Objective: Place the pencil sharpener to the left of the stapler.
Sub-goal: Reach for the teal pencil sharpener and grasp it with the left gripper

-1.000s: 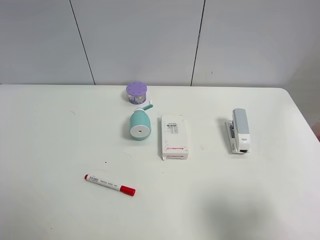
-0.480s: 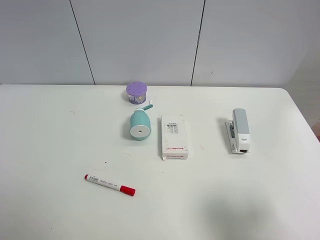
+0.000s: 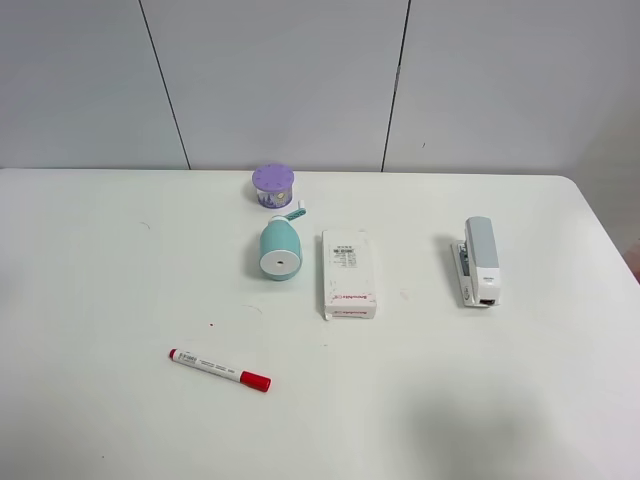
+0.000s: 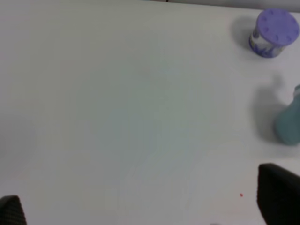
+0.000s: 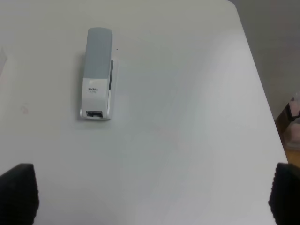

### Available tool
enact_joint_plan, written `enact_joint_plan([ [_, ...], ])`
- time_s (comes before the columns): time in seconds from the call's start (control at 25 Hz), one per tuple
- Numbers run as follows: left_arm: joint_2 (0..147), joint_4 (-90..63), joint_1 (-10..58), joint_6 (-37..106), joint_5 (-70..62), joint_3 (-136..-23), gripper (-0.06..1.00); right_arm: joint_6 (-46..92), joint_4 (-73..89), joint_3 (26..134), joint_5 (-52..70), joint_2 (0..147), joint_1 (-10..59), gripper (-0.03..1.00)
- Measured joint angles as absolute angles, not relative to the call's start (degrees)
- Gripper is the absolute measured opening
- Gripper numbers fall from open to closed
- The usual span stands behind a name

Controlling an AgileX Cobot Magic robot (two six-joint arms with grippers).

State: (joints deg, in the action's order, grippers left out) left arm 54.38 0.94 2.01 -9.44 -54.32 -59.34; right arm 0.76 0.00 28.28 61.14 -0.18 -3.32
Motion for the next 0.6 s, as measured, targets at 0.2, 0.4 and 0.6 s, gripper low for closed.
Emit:
enact_joint_plan([
  [0.2,73.3,3.7,11.4,-12.8,-55.0,-76.4,0.99,0.8,0.0,28.3,61.1,-0.2,-3.3,0.99],
  [0.4,85.1,5.6,21.6,-15.8,-55.4,-84.8,0.99,0.8,0.0,28.3,61.1,-0.2,-3.3,0.99],
  [0.6,94.6,4.4,28.1,-16.1,-55.3,-86.0,1.0,0.8,0.0,28.3,61.1,-0.2,-3.3,0.99],
])
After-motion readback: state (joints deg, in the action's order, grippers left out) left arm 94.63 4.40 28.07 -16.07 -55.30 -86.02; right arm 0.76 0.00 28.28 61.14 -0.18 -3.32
